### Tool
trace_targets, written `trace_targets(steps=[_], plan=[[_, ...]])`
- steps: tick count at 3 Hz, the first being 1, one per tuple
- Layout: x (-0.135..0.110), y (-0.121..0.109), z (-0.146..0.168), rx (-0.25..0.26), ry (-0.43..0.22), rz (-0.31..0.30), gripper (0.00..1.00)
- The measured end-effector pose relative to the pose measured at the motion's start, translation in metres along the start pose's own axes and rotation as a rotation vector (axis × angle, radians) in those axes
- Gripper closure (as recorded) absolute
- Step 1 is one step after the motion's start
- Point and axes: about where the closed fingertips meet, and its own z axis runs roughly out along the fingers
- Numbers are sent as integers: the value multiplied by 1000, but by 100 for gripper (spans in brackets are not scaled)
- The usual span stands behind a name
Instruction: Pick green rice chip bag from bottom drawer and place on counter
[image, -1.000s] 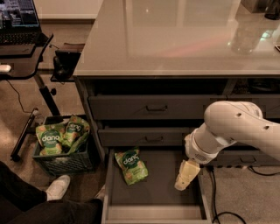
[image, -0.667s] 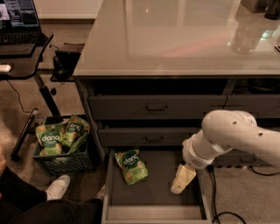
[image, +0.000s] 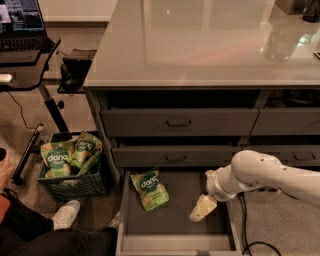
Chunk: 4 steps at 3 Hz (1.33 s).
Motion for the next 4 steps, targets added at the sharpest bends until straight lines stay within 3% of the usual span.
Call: trace_targets(steps=[1,2,3,4], plan=[[2,-23,37,-3,-60,-8,0],[1,-20,44,-12,-71,-6,0],[-4,-21,71,7,-124,-22,0],[-17,-42,103,50,-246,-23,0]])
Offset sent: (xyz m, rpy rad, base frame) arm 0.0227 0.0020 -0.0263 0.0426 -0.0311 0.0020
